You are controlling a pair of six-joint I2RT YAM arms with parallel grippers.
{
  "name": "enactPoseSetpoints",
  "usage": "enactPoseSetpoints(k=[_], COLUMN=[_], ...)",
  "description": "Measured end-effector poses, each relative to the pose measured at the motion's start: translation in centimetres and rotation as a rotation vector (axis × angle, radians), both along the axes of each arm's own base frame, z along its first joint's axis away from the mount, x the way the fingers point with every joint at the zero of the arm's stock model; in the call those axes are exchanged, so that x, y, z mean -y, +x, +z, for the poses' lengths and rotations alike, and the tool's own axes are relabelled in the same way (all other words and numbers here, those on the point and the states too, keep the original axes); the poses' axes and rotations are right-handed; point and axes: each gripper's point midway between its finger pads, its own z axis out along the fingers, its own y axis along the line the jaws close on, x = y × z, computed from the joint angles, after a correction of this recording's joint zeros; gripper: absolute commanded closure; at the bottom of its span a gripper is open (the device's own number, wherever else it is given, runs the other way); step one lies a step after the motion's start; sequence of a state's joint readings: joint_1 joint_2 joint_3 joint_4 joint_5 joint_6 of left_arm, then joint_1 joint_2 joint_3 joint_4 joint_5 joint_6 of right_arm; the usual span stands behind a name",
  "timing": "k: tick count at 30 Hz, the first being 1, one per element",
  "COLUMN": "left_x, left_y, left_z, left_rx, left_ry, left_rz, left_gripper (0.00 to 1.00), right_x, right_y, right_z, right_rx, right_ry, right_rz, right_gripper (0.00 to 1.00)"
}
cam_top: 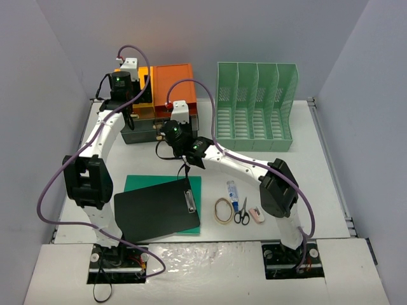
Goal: Organize the desk
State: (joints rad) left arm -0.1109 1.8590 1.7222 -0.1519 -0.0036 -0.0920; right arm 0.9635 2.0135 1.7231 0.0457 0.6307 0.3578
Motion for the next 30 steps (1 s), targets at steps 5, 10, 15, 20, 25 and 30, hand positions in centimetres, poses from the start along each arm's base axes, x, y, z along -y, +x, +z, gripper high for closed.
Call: enactPoseSetpoints(k=[5, 10, 15, 20, 25, 30], left_x=[0.0, 0.0, 0.0, 0.0, 0.0, 0.0], left_y=[0.0, 0.0, 0.0, 0.0, 0.0, 0.0], left_z=[0.0, 0.0, 0.0, 0.0, 0.0, 0.0], left_rx=[-0.001, -0.001, -0.001, -0.001, -0.001, -0.001], left_ry=[-0.001, -0.001, -0.001, -0.002, -0.002, -0.002], left_rz=[0.001, 0.001, 0.001, 0.001, 0.0, 0.0], left_gripper=[0.03, 0.03, 0.03, 0.03, 0.03, 0.03], right_x=[-0.1, -0.3, -0.4, -0.4, -0.4, -0.5], right_y=[-1.0, -1.4, -1.7, -1.9, -2.0, -2.1], right_z=[-0.9, -1.5, -1.9, -1.9, -2.0, -2.0], right_rx=[-0.041, -0.07, -0.093, -0.11, -0.126, -0.144], right_ry=[-0.016, -0.009, -0.003, 0.005, 0.013, 0.023], right_rz=[0.017, 0.026, 0.032, 0.035, 0.039, 0.041], right_gripper=[1.0, 1.0, 1.0, 1.0, 1.0, 0.59])
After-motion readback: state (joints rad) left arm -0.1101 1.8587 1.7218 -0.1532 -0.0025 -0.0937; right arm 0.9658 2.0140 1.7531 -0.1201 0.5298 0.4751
